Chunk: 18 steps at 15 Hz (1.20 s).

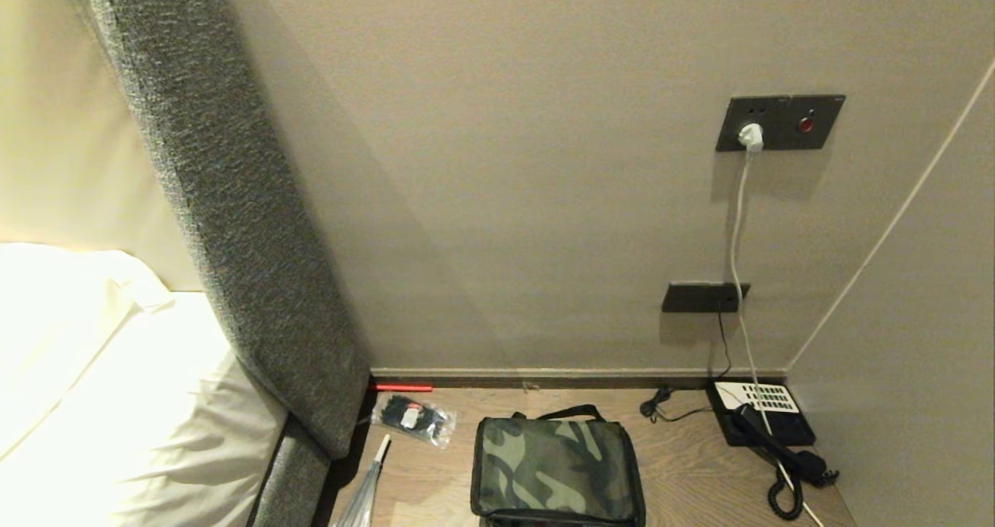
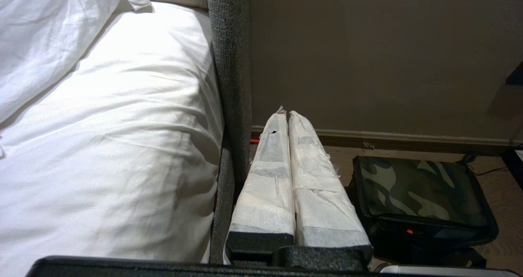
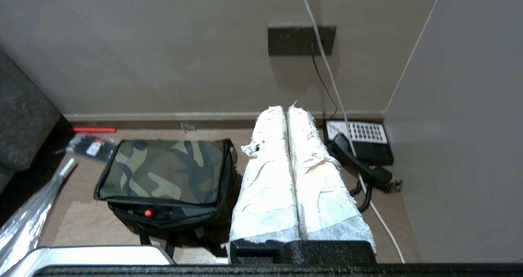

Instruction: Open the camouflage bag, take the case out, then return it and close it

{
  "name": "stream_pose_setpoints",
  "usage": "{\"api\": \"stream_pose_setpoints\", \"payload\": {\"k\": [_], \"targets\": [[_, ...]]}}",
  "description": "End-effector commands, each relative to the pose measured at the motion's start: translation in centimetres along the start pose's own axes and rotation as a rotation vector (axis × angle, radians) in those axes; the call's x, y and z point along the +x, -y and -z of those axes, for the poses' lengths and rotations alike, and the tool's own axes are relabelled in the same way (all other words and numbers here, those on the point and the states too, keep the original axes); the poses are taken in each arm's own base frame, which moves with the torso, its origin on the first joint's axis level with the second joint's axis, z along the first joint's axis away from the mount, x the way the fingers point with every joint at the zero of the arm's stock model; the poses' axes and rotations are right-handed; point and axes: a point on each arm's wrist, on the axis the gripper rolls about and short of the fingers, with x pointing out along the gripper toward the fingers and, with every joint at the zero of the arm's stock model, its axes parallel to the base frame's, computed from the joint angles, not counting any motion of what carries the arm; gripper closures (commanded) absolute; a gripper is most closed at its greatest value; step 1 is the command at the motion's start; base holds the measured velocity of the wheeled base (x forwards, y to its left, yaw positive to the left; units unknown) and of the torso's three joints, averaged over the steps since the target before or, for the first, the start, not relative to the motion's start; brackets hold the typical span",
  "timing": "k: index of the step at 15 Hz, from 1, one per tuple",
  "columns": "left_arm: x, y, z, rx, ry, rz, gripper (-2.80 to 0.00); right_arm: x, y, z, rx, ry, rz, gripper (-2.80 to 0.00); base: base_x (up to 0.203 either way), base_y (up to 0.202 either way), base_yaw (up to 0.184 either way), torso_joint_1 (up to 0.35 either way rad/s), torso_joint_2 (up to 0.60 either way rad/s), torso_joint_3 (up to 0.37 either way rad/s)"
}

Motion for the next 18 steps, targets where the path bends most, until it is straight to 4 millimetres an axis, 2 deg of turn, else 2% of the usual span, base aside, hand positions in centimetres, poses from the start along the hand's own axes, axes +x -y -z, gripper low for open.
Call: {"api": "stream_pose_setpoints", "payload": {"k": [1,10,18], "targets": [[0.0,0.0,0.01,0.0,-0.001,0.0,0.0,0.02,0.0,0.04,0.0,-0.003,0.0,0.0,0.0,0.0,0.0,0.006,0.0,0.203],[0.0,0.0,0.0,0.003,0.0,0.0,0.0,0.02,0.0,0.02,0.001,-0.002,0.0,0.0,0.0,0.0,0.0,0.001,0.0,0.193],[0.0,0.0,0.0,0.003,0.0,0.0,0.0,0.02,0.0,-0.01,0.003,-0.003,0.0,0.0,0.0,0.0,0.0,0.0,0.0,0.02]]}}
